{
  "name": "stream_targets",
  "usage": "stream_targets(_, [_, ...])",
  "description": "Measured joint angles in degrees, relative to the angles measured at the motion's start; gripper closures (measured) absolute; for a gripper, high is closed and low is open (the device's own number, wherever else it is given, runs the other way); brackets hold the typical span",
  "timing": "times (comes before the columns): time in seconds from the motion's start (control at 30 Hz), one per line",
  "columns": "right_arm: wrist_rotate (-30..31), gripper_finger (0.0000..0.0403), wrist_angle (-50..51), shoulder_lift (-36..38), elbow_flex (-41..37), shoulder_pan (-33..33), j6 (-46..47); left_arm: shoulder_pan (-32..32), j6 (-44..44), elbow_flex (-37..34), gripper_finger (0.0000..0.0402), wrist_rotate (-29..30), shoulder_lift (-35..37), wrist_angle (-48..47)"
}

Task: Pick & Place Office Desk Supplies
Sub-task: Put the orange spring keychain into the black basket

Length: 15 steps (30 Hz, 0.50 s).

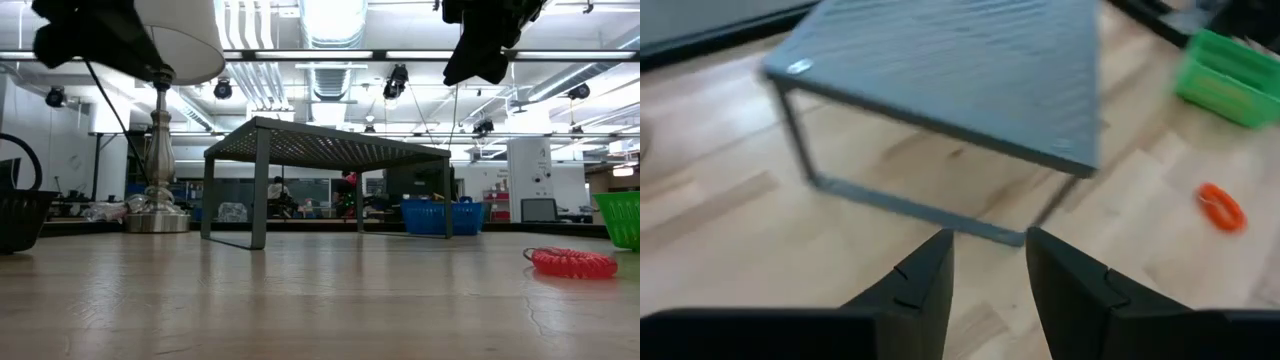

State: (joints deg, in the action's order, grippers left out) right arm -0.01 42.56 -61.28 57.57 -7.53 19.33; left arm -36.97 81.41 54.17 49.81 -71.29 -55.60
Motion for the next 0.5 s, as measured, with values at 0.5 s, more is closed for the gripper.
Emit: stream_targets(0.5, [0.02, 0.0319, -0.01, 0.00, 0.01, 0.00, 0.00, 5.84, -54.34, 0.26, 0.0268, -1.83, 1.29, 30.19])
